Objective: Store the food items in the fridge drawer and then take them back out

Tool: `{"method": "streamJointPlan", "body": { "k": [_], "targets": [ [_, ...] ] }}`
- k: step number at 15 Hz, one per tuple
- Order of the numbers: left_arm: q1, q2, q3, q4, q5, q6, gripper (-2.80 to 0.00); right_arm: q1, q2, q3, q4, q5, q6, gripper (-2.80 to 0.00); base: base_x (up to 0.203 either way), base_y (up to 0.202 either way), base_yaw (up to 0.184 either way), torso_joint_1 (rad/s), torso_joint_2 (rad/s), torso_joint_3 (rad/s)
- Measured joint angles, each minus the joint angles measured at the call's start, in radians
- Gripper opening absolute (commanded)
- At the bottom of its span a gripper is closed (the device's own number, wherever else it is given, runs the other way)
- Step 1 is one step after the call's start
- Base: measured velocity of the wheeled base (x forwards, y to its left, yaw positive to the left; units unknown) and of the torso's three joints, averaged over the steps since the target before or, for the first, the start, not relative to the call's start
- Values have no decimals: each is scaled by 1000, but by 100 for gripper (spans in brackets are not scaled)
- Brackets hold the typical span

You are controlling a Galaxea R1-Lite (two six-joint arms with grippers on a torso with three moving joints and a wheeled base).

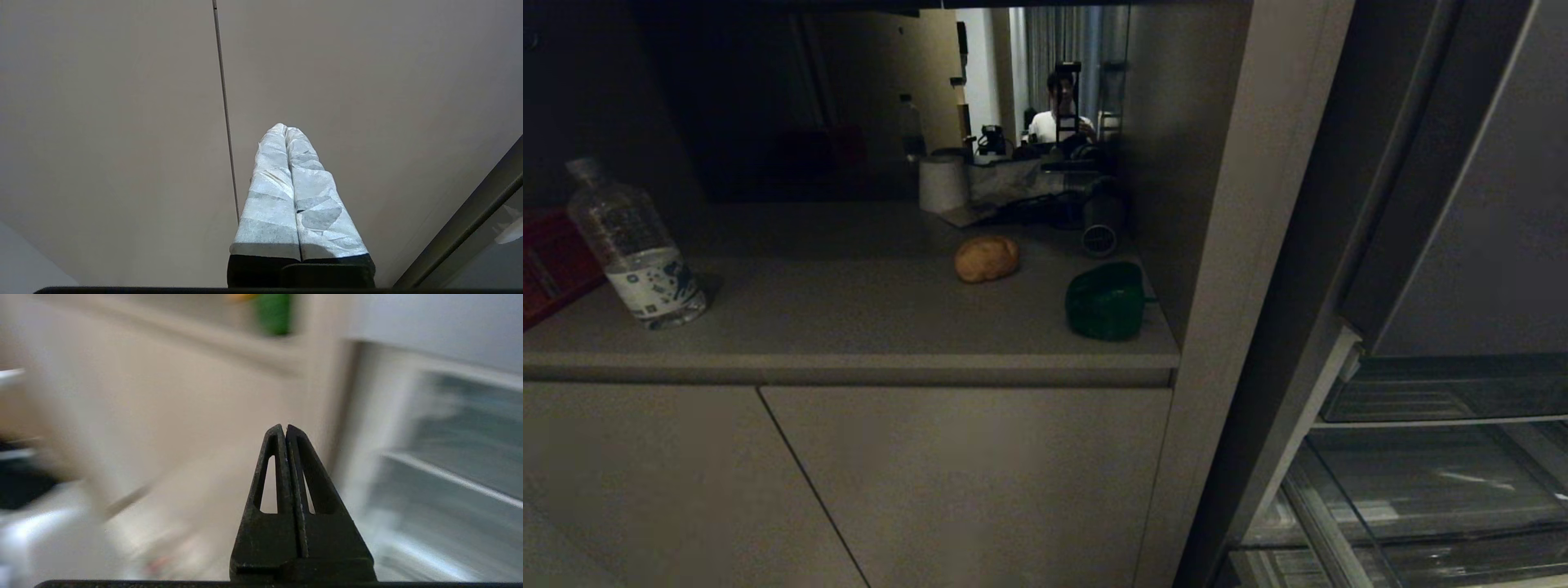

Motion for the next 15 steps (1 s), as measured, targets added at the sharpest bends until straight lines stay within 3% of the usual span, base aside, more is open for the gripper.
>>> {"method": "streamJointPlan", "body": {
  "k": [2,3,6,10,15],
  "targets": [
    [0,0,0,0,0,0,-280,16,136,-67,5,150,4,-280,0,0,0,0,0,0],
    [0,0,0,0,0,0,-280,51,191,-95,5,185,2,-280,0,0,0,0,0,0],
    [0,0,0,0,0,0,-280,230,360,-161,-2,173,-37,-280,0,0,0,0,0,0],
    [0,0,0,0,0,0,-280,527,566,-180,-108,5,-108,-280,0,0,0,0,0,0],
    [-1,0,0,0,0,0,-280,812,719,-210,-302,-395,-75,-280,0,0,0,0,0,0]
  ]
}}
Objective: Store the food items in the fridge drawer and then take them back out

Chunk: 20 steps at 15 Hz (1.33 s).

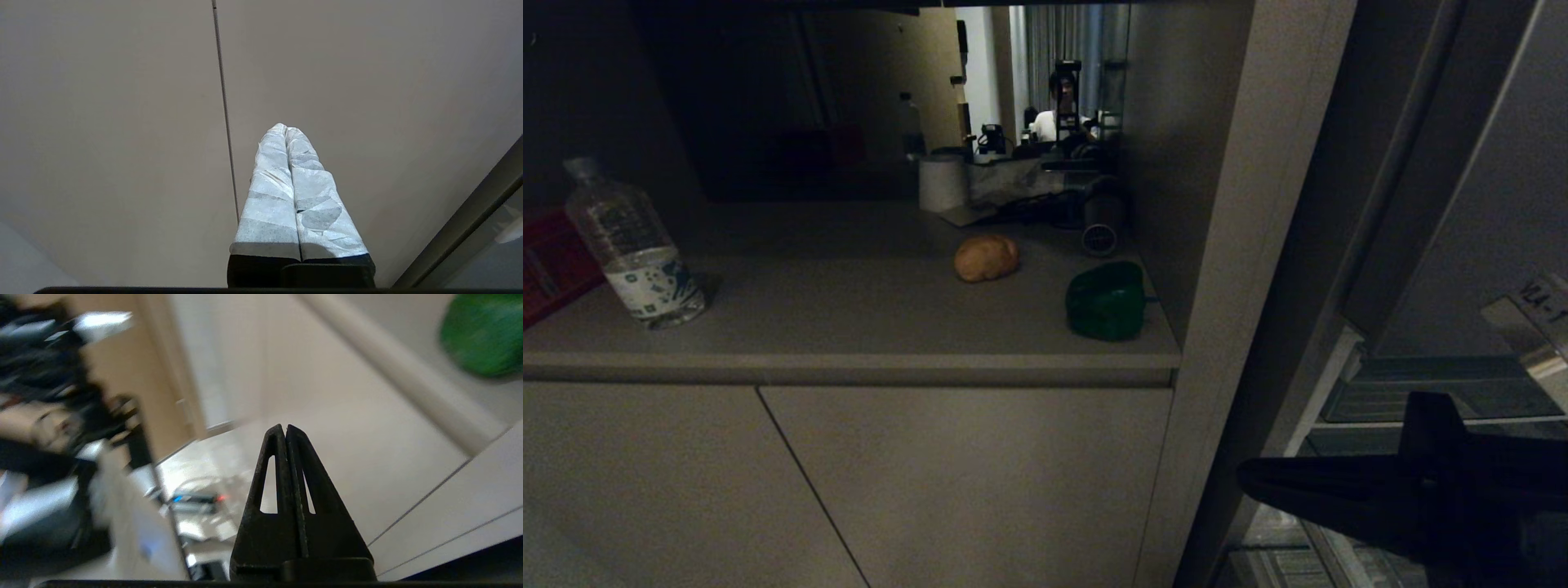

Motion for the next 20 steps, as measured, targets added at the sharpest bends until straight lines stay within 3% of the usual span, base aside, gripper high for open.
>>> {"method": "streamJointPlan", "body": {
  "k": [3,9,12,13,20],
  "targets": [
    [0,0,0,0,0,0,-280,82,66,-69,-20,-239,23,-280,0,0,0,0,0,0],
    [0,0,0,0,0,0,-280,178,303,-263,-216,-768,24,-280,0,0,0,0,0,0],
    [0,0,0,0,0,0,-280,192,375,-323,-222,-913,0,-280,0,0,0,0,0,0],
    [0,0,0,0,0,0,-280,194,388,-338,-220,-930,-5,0,0,0,0,0,0,0],
    [0,0,0,0,0,0,-280,204,513,-511,-210,-1031,-13,0,0,0,0,0,0,0]
  ]
}}
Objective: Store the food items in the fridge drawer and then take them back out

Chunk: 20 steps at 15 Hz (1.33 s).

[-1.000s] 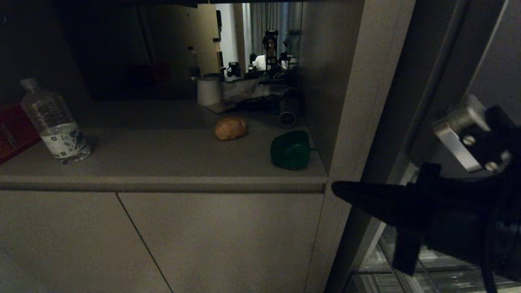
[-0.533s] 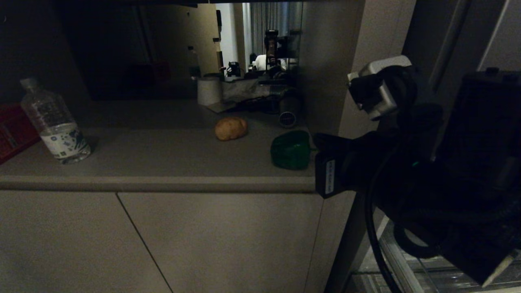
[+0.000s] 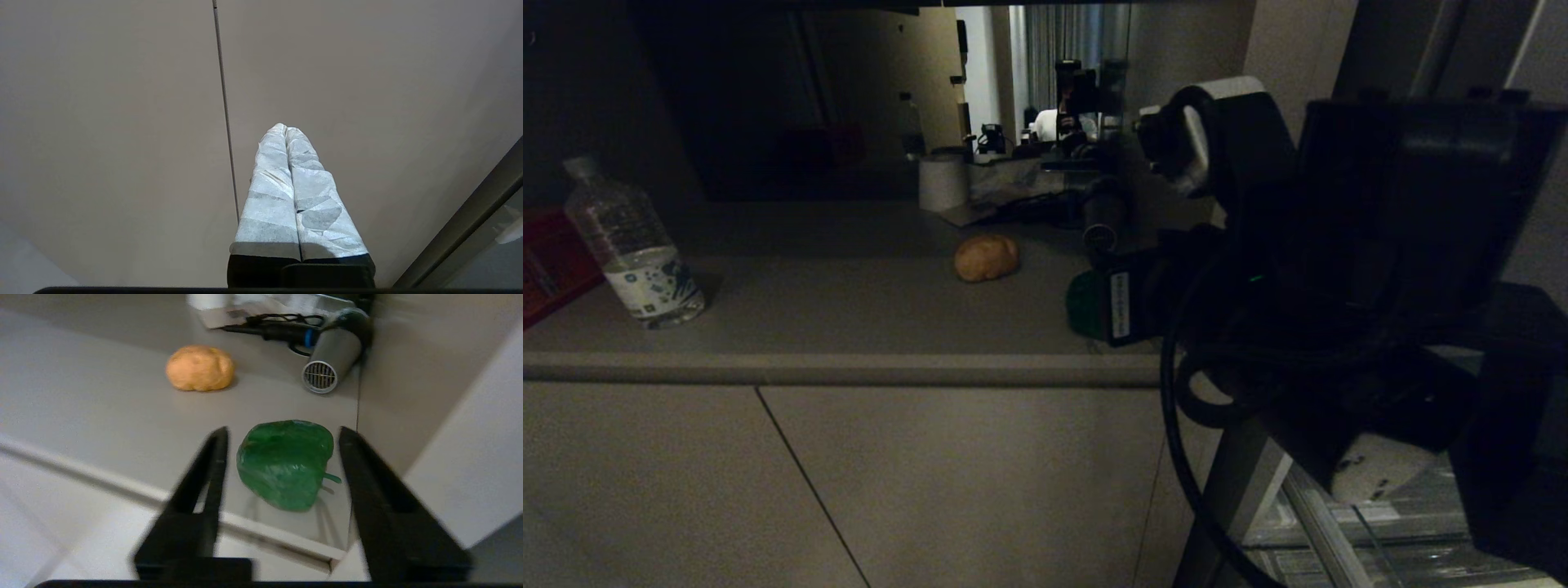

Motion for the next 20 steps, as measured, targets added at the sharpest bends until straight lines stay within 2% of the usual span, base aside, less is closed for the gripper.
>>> {"method": "streamJointPlan", "body": {
  "k": [4,12,20],
  "targets": [
    [0,0,0,0,0,0,-280,32,107,-84,-4,-104,0,0,0,0,0,0,0,0],
    [0,0,0,0,0,0,-280,34,226,-189,-6,-150,11,0,0,0,0,0,0,0],
    [0,0,0,0,0,0,-280,-24,237,-187,-6,-151,19,0,0,0,0,0,0,0]
  ]
}}
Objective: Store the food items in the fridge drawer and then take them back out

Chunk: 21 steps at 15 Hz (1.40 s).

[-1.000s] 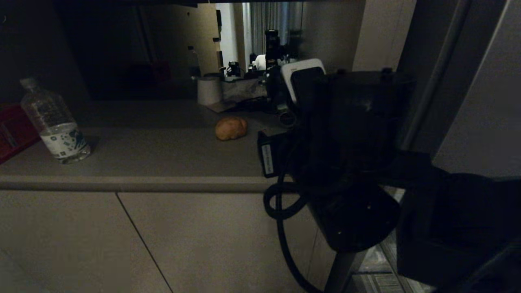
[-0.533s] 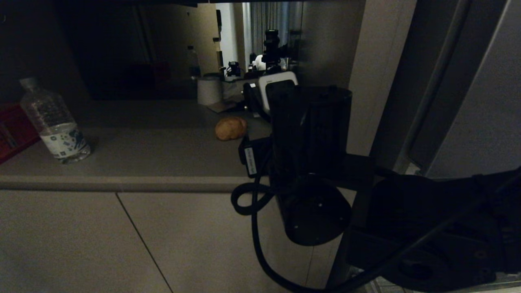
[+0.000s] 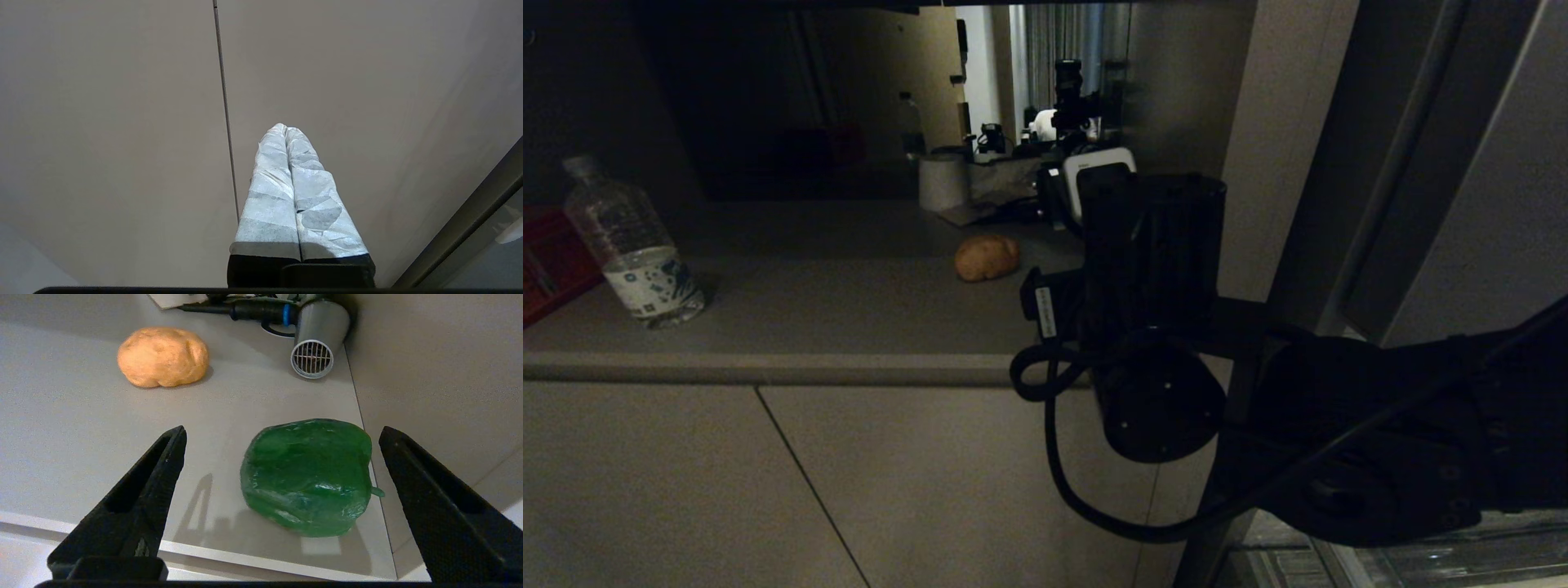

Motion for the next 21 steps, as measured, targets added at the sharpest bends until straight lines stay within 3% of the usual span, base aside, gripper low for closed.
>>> {"method": "streamJointPlan", "body": {
  "k": [21],
  "targets": [
    [0,0,0,0,0,0,-280,-47,52,69,-5,-14,59,0,0,0,0,0,0,0]
  ]
}}
